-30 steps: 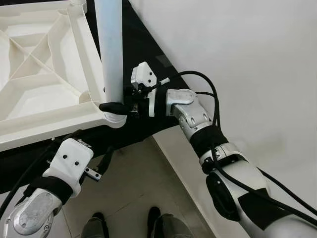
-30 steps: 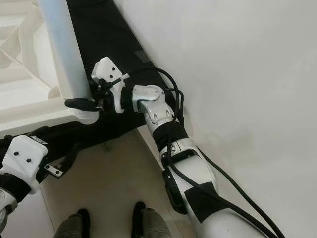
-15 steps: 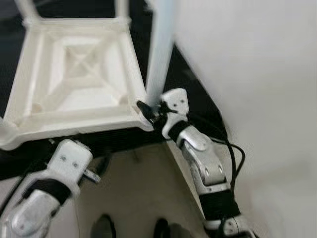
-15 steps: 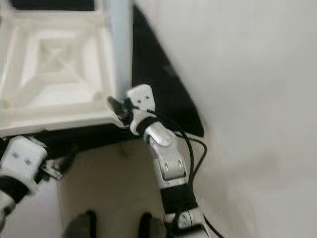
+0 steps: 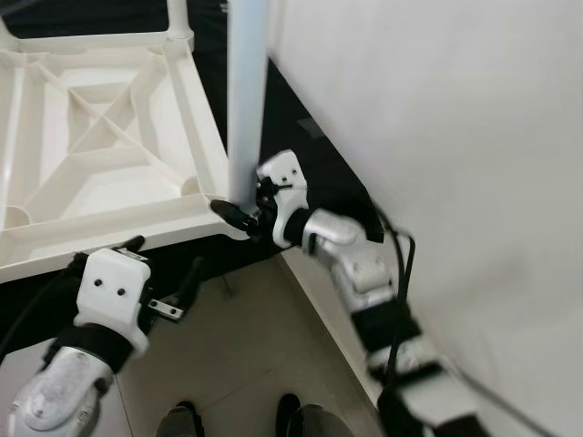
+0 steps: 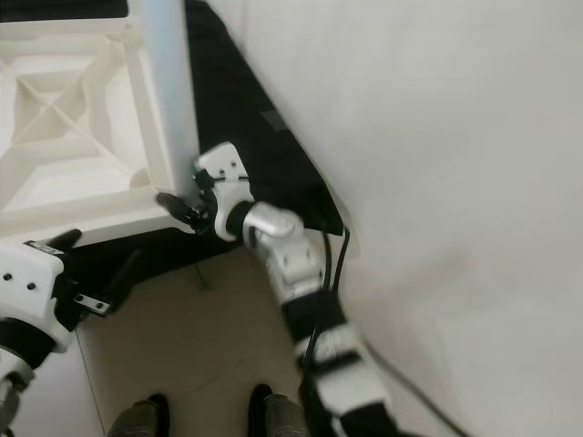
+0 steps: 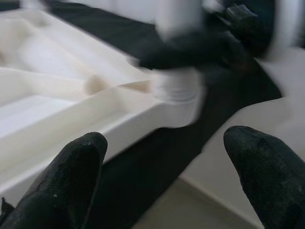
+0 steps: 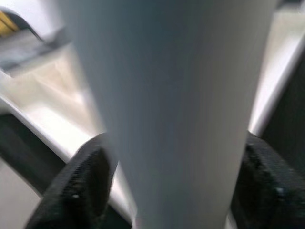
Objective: Building children table
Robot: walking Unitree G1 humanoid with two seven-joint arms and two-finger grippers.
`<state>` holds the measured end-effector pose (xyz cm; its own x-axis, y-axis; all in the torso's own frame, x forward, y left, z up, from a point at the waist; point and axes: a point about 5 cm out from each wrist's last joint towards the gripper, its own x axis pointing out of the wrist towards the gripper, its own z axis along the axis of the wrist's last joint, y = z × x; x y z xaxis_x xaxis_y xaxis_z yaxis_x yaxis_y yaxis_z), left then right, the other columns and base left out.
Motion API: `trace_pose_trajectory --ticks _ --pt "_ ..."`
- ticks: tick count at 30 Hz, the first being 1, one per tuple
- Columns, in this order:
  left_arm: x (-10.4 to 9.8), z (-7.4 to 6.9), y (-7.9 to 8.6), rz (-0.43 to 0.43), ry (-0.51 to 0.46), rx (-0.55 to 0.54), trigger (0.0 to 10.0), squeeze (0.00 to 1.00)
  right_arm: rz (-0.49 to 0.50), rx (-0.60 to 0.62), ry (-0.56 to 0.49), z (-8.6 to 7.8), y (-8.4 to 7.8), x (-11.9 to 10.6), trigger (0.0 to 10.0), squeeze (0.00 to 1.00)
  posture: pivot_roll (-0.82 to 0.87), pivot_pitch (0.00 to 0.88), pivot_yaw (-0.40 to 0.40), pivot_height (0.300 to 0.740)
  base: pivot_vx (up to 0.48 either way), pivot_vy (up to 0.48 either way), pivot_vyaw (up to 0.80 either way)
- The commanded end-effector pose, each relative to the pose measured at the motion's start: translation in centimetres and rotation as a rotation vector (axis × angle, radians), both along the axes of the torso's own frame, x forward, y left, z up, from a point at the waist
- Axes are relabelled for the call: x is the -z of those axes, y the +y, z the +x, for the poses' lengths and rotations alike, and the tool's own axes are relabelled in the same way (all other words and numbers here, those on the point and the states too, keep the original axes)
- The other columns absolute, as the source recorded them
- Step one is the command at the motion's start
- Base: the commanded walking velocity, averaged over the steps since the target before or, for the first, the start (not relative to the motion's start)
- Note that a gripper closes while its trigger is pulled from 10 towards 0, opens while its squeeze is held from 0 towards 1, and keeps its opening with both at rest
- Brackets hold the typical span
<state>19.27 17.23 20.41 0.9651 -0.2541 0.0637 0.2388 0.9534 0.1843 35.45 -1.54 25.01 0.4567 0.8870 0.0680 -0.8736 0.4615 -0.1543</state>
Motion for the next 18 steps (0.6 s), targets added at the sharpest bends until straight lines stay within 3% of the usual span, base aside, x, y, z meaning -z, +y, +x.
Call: trace_pose_trajectory --ticks 1,2,3,7,11,12,13,18 --pt "0.3 -0.4 -0.1 -0.004 0.020 0.010 10.0 0.00 0.008 -0.081 0.017 -0.1 0.1 0.5 10.0 0.67 0.24 0.286 -0.167 0.740 0.000 0.000 0.00" --pt "0.4 -0.4 0.0 0.000 0.028 0.003 10.0 0.00 0.009 -0.118 0.010 0.0 -0.1 0.1 10.0 0.41 0.24 0.286 -0.167 0.740 0.000 0.000 0.00" --pt "0.6 -0.6 0.1 0.006 0.038 -0.003 10.0 0.00 -0.003 -0.182 -0.010 0.1 -0.3 -0.2 10.0 0.00 0.26 0.289 -0.168 0.740 0.000 0.000 0.00" --pt "0.6 -1.0 0.3 0.002 0.045 -0.011 10.0 0.00 -0.021 -0.278 -0.021 0.1 -0.7 -0.6 10.0 0.00 0.26 0.290 -0.172 0.740 0.000 0.000 0.00" --pt "0.5 -2.1 -0.7 -0.021 0.059 0.037 10.0 0.00 -0.044 -0.419 -0.006 0.7 -1.1 -1.1 10.0 0.00 0.26 0.295 -0.174 0.740 0.000 0.000 0.00" --pt "0.5 -2.3 -0.8 -0.019 0.059 0.042 10.0 0.00 -0.054 -0.417 -0.002 0.9 -1.2 -1.0 1.9 0.00 0.26 0.295 -0.176 0.740 0.000 0.000 0.00" --pt "0.4 -2.4 -0.8 -0.012 0.060 0.042 10.0 0.00 -0.066 -0.407 0.002 1.1 -1.2 -1.0 0.0 0.00 0.26 0.295 -0.176 0.740 0.000 0.000 0.00" --pt "0.2 -2.7 -0.9 -0.003 0.056 0.049 10.0 0.00 -0.091 -0.395 0.019 1.4 -1.4 -0.6 0.0 0.00 0.26 0.299 -0.175 0.740 0.000 0.000 0.00"
